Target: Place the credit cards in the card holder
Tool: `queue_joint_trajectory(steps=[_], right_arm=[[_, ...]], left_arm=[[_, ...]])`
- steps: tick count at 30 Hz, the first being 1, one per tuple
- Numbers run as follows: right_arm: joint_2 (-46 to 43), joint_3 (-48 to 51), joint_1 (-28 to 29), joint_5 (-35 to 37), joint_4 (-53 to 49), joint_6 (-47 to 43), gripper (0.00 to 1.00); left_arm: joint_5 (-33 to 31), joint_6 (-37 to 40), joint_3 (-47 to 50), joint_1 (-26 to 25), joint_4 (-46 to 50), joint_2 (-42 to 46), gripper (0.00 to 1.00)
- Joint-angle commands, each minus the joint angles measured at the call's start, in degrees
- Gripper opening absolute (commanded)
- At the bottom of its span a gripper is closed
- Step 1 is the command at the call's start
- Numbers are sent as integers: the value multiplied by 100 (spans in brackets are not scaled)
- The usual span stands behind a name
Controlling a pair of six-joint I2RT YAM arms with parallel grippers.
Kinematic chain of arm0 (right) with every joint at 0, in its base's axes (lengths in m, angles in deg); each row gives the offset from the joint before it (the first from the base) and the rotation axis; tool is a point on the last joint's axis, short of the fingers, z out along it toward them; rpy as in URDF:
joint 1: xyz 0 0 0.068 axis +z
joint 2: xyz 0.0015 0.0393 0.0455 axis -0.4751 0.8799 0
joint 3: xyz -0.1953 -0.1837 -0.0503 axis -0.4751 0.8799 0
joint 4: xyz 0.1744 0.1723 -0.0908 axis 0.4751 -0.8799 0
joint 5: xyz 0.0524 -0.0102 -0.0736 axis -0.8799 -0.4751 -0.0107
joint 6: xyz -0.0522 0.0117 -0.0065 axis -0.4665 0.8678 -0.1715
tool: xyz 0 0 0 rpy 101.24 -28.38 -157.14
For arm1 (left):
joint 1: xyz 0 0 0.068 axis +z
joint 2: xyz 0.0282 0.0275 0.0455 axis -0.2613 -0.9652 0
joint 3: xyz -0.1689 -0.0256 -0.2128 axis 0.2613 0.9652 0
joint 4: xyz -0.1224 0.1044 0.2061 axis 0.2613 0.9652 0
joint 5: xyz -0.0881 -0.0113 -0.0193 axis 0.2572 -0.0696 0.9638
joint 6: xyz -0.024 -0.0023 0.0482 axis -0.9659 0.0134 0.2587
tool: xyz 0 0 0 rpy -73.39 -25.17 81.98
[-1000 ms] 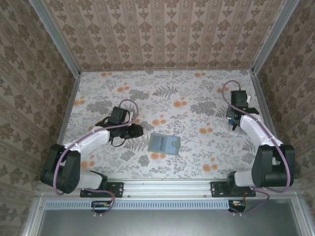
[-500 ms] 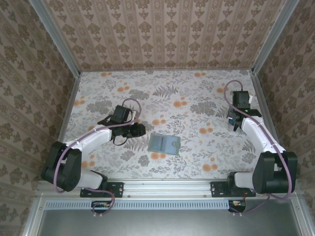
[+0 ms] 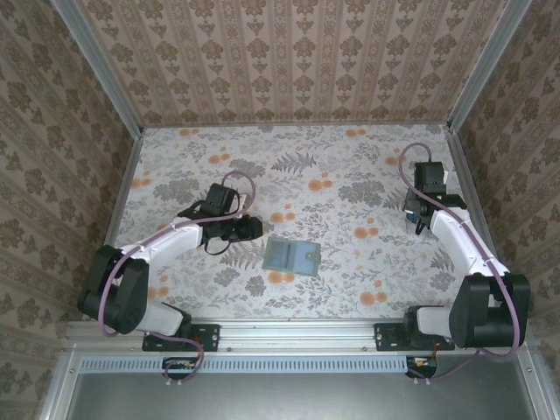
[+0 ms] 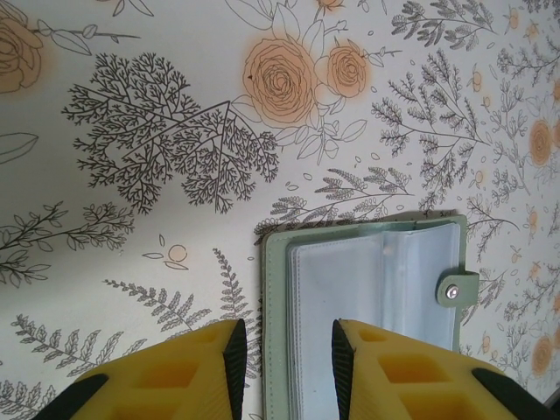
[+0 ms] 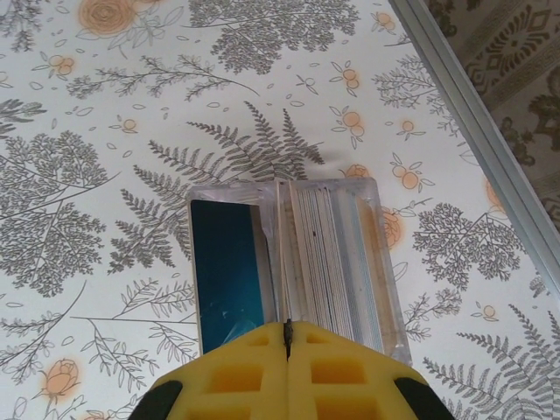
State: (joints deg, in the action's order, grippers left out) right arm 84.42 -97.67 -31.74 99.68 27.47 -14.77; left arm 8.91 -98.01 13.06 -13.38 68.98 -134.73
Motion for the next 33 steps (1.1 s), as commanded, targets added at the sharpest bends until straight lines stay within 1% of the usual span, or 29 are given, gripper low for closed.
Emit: queue_joint_trajectory(steps=[1,6,12,17,24,28,30,33], right_arm=[[-109,-175,-13,-187,-42,-138,0],[12,-191,-14,-304,8,-203,0],[501,-220,-14,-317,114,-242,0],[1006,-375,57,-2,106,-337,0],[1346,-459,92,271,106,-388,0],[1479,-518,92,294,36,-404,0],[1534,-581,92,308,-60,-432,7],[1548,-613,92,329,-120,-460,12]], left_arm=[[79,7,-169,-38,50,-88,34],[80,-11,-212,-65,20,-159,34],[77,9,-238,-82,29,-209,34],[77,5,-219,-93,-12,-233,34],[147,7,-216,-94,-96,-333,34],[202,47,-249,-100,-94,-404,34],[193,46,-236,-100,-109,-408,34],[209,72,-244,-100,-103,-426,34]])
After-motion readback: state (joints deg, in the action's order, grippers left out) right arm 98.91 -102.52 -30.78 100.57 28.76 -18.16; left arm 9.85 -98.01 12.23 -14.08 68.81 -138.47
